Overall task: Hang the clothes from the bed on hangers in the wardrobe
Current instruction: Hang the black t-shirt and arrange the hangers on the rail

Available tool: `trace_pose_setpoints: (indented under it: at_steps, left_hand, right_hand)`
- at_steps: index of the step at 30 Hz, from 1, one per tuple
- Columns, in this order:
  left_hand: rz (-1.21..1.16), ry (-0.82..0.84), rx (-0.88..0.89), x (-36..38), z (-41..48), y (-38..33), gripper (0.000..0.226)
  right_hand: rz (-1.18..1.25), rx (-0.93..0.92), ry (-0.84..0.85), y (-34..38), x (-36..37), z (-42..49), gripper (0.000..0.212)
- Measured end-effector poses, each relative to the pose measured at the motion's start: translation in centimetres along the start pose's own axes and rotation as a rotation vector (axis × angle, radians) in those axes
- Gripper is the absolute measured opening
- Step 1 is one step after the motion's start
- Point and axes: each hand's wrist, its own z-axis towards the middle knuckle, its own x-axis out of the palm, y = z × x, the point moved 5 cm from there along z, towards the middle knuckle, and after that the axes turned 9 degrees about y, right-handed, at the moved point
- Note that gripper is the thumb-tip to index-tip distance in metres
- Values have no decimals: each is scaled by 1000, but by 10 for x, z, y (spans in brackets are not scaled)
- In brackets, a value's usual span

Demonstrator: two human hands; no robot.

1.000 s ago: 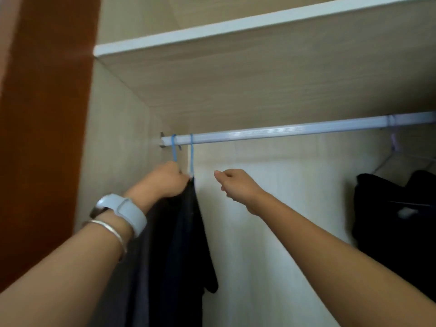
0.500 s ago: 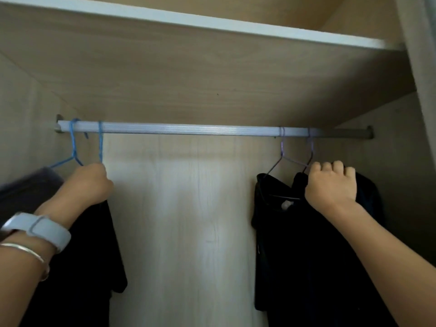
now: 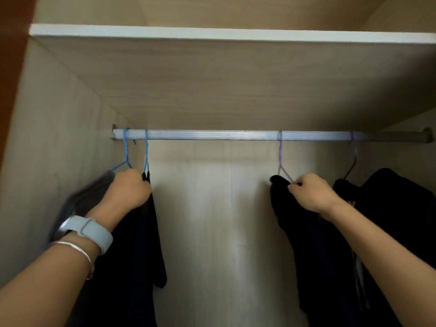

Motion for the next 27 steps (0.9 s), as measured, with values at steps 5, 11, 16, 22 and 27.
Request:
trace_pose_setpoints:
  at_steps: [5, 11, 16, 22, 27]
  left_hand:
    - [-7, 4, 30, -3, -1, 5, 27]
    - [10, 46, 94, 1, -2, 9, 20]
    - [-19, 96, 129, 4, -4, 9, 13]
    - [-44, 149, 121, 1, -6, 16, 9]
    - [-49, 155, 126, -3, -6, 18, 12]
  right_hand:
    - [140, -151, 103, 83, 51, -13, 28]
    - [162, -216, 231, 168, 96, -34, 22]
    - [147, -252, 272, 202, 106, -38, 30]
    - [124, -281, 268, 225, 113, -45, 32]
    - [78, -292, 254, 235, 111, -46, 31]
